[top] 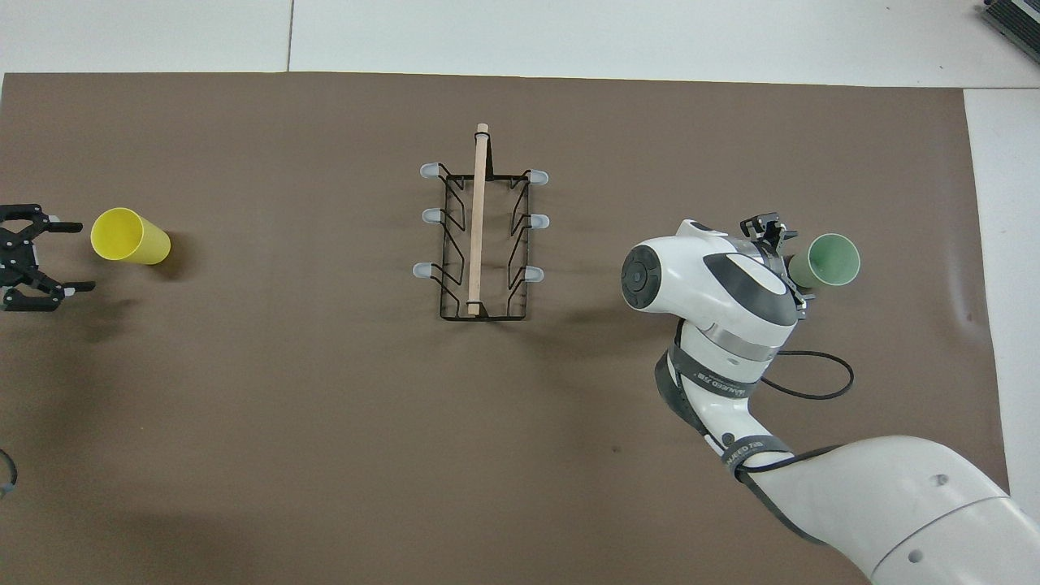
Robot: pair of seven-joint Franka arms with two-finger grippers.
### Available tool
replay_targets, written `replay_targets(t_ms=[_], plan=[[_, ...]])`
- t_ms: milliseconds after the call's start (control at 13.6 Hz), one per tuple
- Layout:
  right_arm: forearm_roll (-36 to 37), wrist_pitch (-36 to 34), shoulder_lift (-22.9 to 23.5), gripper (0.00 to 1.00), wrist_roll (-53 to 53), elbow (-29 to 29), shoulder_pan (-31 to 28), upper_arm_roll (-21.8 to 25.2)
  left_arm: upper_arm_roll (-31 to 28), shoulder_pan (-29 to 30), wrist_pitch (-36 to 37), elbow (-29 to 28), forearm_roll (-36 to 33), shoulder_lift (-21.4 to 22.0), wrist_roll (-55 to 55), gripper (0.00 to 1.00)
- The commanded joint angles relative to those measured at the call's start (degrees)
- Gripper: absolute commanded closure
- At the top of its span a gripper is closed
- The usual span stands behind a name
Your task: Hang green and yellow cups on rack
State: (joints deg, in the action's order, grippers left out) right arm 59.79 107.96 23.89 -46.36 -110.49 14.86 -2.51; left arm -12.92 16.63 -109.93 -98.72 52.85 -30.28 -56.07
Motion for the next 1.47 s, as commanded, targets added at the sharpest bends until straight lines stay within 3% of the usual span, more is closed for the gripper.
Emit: replay_targets(t_ms=[0, 587, 1028, 1101, 1175, 1248, 1395], plan=[[0.8, 3.0, -0.6, 0.00, 4.9, -2.9, -1.7, -0.4, -0.3, -2.1, -5.7, -8.2, 6.1, 4.0, 1.1, 0.00], [2.0, 7.0, -1.2, 0.00, 5.2, -6.4, -2.5, -0.3, -0.1, -5.8, -9.1, -10.5, 12.0, 4.6, 6.8, 0.00], [10.0, 9.0, -1.5, 0.00, 4.3, -7.7, -3.5, -0.3, -0.3, -8.7, -11.5, -10.9, 12.3, 4.3, 9.0, 0.00], [10.7, 9.1, -1.5, 0.00, 4.2, -7.7, -4.0, -0.3, -0.3, -9.3, -12.2, -10.8, 12.3, 4.3, 9.0, 0.07], [11.1, 9.1, -1.5, 0.00, 4.2, -7.9, -4.5, -0.3, -0.3, -10.2, -13.3, -10.8, 12.2, 4.4, 9.7, 0.77], [11.3, 9.1, -1.6, 0.00, 4.3, -8.4, -4.6, -0.3, -0.3, -10.6, -13.6, -10.4, 12.2, 4.6, 10.6, 1.00], [13.5, 10.6, -1.6, 0.00, 4.3, -9.3, -5.4, -0.3, -0.4, -12.5, -15.1, -9.7, 11.9, 5.7, 10.5, 1.00]])
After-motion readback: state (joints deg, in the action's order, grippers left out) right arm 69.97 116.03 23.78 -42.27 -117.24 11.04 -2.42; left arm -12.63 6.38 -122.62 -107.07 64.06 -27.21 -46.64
